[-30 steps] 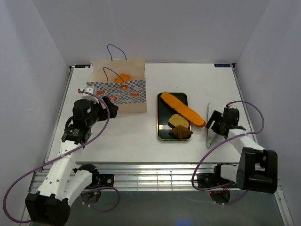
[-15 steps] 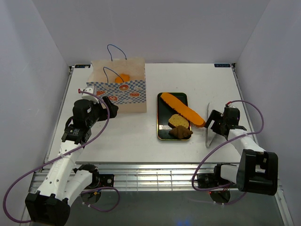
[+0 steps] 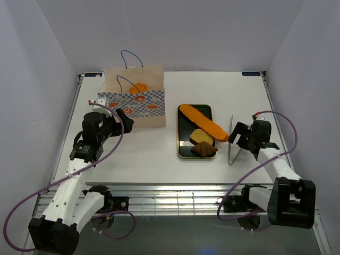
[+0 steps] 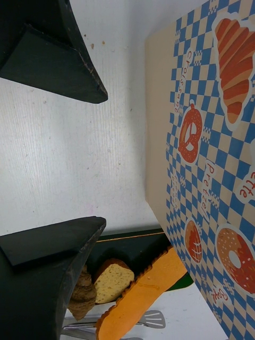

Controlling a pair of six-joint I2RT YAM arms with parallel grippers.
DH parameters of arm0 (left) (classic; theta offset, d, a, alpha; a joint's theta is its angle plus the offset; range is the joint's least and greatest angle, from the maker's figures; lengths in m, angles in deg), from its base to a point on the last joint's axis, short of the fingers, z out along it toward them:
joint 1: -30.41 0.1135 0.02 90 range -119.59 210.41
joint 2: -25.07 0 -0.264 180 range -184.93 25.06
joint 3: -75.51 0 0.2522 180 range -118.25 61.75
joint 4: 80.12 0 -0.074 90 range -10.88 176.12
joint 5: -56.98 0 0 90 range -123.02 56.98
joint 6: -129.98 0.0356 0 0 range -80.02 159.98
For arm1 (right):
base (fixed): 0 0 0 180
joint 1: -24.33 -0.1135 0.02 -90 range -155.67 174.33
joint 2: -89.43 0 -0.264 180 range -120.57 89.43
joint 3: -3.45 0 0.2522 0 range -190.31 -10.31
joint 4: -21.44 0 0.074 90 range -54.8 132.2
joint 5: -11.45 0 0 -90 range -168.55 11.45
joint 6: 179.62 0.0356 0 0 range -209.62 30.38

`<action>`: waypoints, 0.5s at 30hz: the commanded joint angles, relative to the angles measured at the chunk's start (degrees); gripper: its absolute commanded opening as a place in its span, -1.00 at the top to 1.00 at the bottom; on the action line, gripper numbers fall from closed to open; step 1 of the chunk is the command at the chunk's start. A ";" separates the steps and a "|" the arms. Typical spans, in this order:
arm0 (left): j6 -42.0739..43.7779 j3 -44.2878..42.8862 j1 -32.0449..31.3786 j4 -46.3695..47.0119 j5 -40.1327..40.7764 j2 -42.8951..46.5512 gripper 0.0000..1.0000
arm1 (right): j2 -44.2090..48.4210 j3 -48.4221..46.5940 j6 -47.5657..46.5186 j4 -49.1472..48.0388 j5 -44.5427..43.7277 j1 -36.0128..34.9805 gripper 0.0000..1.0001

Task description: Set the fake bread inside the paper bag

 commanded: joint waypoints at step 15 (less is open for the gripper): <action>0.12 -1.62 -0.18 0.08 -0.48 1.37 -0.96 | 4.09 -6.53 1.18 10.06 -9.76 -3.02 -0.91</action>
